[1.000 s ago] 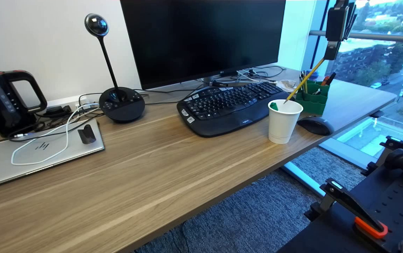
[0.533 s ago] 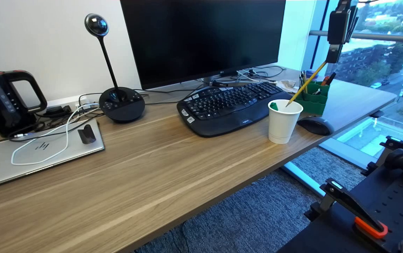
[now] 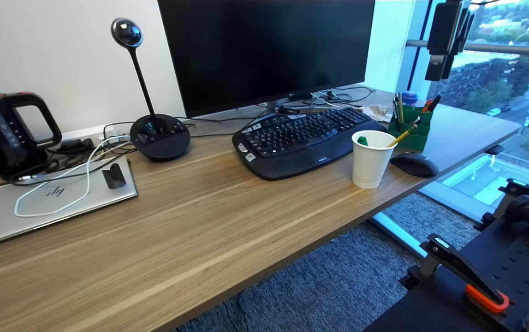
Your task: Put one pencil in the white cup
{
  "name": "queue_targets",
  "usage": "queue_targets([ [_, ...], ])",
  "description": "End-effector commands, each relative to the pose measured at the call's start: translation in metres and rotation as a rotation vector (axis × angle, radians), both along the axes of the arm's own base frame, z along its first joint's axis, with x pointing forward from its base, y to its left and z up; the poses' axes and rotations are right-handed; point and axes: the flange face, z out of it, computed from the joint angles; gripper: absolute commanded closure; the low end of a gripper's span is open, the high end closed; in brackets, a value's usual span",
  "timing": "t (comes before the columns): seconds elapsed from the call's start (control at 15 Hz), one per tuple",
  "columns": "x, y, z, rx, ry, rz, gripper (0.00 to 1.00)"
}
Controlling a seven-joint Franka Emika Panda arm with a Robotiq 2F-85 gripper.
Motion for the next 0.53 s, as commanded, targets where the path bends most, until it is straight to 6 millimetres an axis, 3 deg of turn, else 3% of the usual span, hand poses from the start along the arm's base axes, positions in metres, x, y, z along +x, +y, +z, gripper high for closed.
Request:
queue_targets([
  [0.0,0.002,0.001,0.004,-0.007,-0.004,-0.004,0.00],
  [0.27,0.005,-0.007,0.011,-0.043,-0.005,-0.058,0.00],
  [0.47,0.009,-0.025,0.022,-0.096,-0.017,-0.127,0.00],
])
